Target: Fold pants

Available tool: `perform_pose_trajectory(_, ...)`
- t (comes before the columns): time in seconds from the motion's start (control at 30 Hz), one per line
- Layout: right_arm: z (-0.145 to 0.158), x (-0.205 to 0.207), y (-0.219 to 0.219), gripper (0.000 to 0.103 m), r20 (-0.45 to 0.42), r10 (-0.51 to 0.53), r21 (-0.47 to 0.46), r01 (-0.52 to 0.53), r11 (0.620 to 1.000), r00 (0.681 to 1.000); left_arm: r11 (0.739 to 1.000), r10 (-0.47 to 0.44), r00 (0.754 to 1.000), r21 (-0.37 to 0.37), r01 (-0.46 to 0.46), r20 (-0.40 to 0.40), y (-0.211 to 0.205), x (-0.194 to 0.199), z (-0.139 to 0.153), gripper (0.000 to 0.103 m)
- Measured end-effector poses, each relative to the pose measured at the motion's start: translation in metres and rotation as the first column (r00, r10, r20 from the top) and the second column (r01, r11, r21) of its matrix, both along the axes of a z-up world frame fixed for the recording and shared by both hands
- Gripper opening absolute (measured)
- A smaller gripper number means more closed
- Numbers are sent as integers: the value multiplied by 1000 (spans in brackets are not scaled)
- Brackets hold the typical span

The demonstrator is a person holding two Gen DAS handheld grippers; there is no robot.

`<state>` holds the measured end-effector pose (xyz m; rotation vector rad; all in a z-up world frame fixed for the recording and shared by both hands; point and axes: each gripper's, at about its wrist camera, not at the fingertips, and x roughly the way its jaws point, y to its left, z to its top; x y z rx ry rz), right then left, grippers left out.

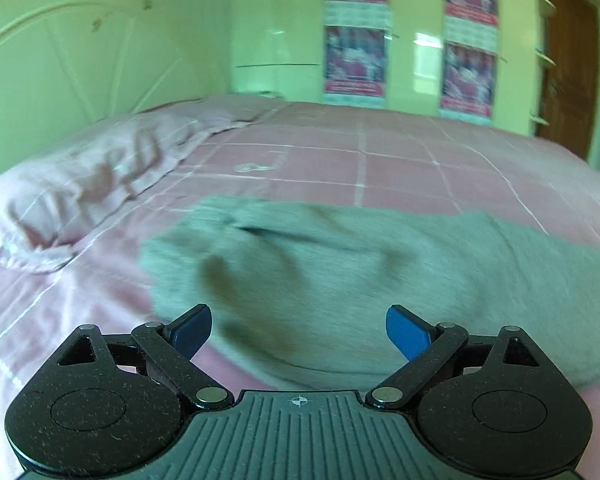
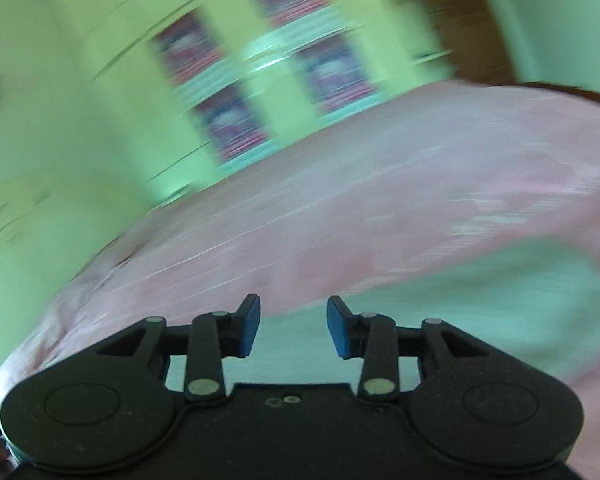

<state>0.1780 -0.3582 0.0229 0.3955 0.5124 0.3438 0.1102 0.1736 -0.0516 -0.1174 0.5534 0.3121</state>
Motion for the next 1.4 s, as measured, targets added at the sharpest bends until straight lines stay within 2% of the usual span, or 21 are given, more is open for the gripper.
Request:
perform_pose_trajectory(0.07,7,40,56,32,-23,162,-28,-163,986,986,994,63,998,-89,-61,12,29,0,0,93)
perform_pose_trajectory(0.2,7,118,172,32,-93,413,-46,-418,907,906,954,184,983,-238,-180,-4,83,7,-7,93)
perform_pose_trajectory(0.3,-3,161,236,33,-179,483,-37,-497,867,857,915,225,973,-333,-227,-45,112,15,-19,93)
perform_pose_trajectory(0.37,-14,174,262,33,-217,504,-43,-524,851,836,904,216,975,-368,-220,-51,122,22,-27,93)
perform_pose_trajectory(0.43,-25,188,279,33,-251,522,-53,-550,833,815,906,201,978,-370,-207,-53,126,29,-33,92)
perform_pose_trajectory(0.5,-39,199,288,33,-283,526,-71,-564,823,802,904,192,980,-381,-196,-48,131,36,-36,85)
perform_pose_trajectory(0.63,-59,215,300,33,-337,551,-49,-599,800,764,891,178,984,-422,-170,-21,134,44,-39,61)
perform_pose_trajectory(0.67,-62,217,302,28,-345,561,-46,-611,790,752,887,174,985,-433,-163,-14,134,45,-40,56)
perform_pose_trajectory(0.83,-55,210,303,28,-294,691,47,-712,700,660,881,172,985,-451,-146,17,132,41,-38,53)
perform_pose_trajectory(0.87,-56,212,307,28,-313,690,37,-717,696,653,879,171,985,-456,-140,27,132,39,-38,53)
perform_pose_trajectory(0.97,-67,224,318,32,-371,667,46,-704,709,646,864,171,985,-484,-137,25,137,42,-43,54)
perform_pose_trajectory(1.03,-73,227,326,28,-391,658,43,-701,712,644,845,174,984,-518,-134,29,144,44,-45,53)
perform_pose_trajectory(1.1,-69,221,331,3,-362,656,-20,-709,705,663,856,165,986,-499,-133,21,143,42,-45,45)
perform_pose_trajectory(1.17,-57,218,329,1,-307,650,-31,-690,724,696,870,167,985,-478,-123,52,142,38,-39,34)
perform_pose_trajectory(1.2,-48,217,325,0,-257,640,-25,-667,745,725,889,166,982,-445,-111,87,139,35,-32,29)
perform_pose_trajectory(1.23,-43,218,322,0,-229,624,-18,-645,764,747,901,170,980,-419,-111,106,139,32,-27,17)
perform_pose_trajectory(1.27,-44,220,321,0,-229,607,-19,-627,779,761,902,172,979,-417,-114,105,142,32,-27,17)
perform_pose_trajectory(1.3,-53,223,324,0,-270,592,-30,-621,783,759,898,166,983,-425,-116,83,145,34,-32,17)
perform_pose_trajectory(1.37,-81,224,334,0,-368,553,-136,-631,764,748,916,137,990,-386,-109,44,143,40,-43,21)
perform_pose_trajectory(1.4,-87,219,334,0,-343,554,-150,-626,765,759,920,130,990,-377,-103,46,143,38,-45,22)
